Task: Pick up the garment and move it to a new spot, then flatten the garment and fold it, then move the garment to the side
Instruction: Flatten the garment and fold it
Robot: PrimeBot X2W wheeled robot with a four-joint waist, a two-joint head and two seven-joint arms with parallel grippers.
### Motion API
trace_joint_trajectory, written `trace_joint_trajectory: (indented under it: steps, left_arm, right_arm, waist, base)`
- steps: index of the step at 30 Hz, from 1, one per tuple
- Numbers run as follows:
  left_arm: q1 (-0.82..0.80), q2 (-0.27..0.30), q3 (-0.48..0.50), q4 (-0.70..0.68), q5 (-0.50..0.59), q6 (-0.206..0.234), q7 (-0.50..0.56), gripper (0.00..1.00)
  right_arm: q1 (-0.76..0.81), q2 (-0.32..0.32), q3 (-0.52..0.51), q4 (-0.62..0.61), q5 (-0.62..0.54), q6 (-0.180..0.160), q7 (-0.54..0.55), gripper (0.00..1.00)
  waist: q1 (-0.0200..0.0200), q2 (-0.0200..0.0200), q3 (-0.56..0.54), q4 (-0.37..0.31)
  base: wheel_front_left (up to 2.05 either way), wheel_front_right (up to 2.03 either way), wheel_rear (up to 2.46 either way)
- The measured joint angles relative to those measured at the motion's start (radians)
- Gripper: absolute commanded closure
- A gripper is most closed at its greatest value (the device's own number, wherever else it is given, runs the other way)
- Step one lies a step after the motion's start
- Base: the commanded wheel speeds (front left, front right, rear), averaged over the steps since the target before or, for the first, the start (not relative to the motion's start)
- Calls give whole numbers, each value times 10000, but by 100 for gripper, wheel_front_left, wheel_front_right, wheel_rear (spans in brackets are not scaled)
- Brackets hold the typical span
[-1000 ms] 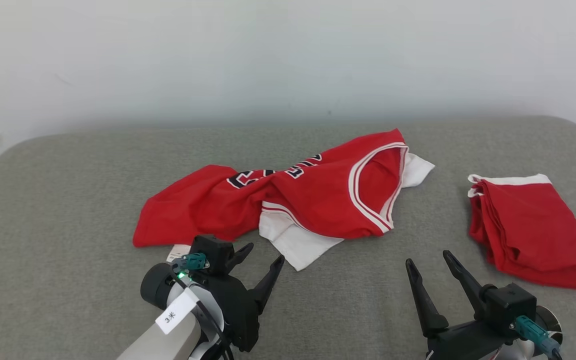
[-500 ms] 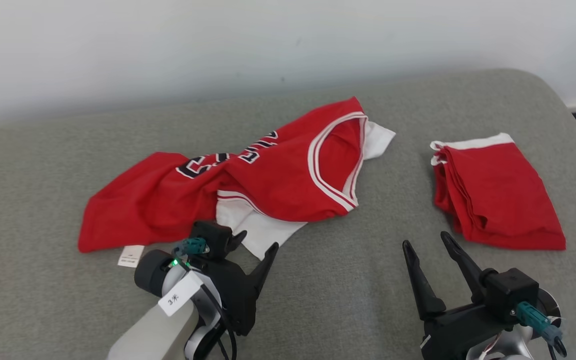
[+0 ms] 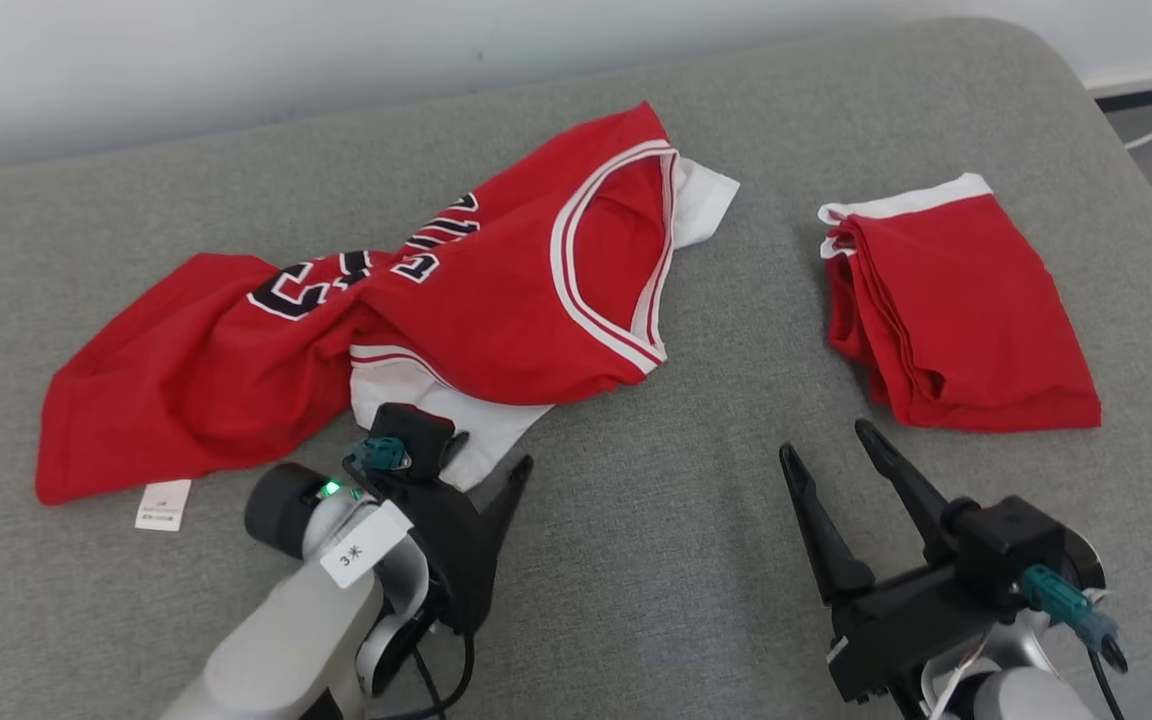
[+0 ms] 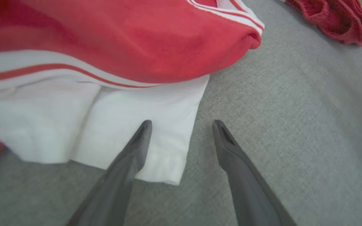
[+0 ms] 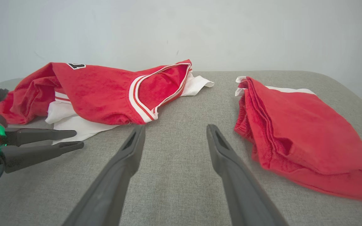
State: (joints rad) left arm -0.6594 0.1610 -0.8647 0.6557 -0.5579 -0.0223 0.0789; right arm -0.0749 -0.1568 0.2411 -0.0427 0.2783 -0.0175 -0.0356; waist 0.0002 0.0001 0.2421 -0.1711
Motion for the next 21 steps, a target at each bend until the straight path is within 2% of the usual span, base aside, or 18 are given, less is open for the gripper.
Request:
trace_joint_trajectory:
  steps: [6, 7, 8, 9, 14, 21]
  left_arm:
    - [-482, 88, -140, 414, 497, 472, 165, 0]
    - [-493, 81, -142, 426, 510, 495, 174, 47]
    - [-495, 81, -151, 441, 531, 500, 174, 80]
    - [-511, 86, -155, 466, 548, 500, 176, 100]
    - [-612, -79, -115, 596, 368, 435, 219, 100]
    - [-425, -1051, -215, -242, -255, -495, 59, 100]
  right_arm:
    - [-368, 29, 15, 104, 0, 2, -90, 0]
    - [-367, 31, 13, 130, 0, 2, -94, 0]
    - [-367, 31, 8, 153, 0, 2, -100, 0]
    - [-368, 31, -4, 173, 0, 2, -105, 0]
    - [-367, 33, -98, 405, 0, -13, -192, 0]
    - [-382, 79, -79, 685, 0, -13, -305, 0]
  waist:
    - [0, 0, 325, -200]
    - [0, 0, 350, -221]
    - [-1, 0, 367, -234]
    - [-1, 0, 375, -241]
    - [-1, 0, 312, -182]
    - [-1, 0, 43, -31]
  base:
    - [0, 0, 0]
    - [0, 0, 0]
    - [0, 0, 0]
    - [0, 0, 0]
    - [0, 0, 0]
    - [0, 0, 0]
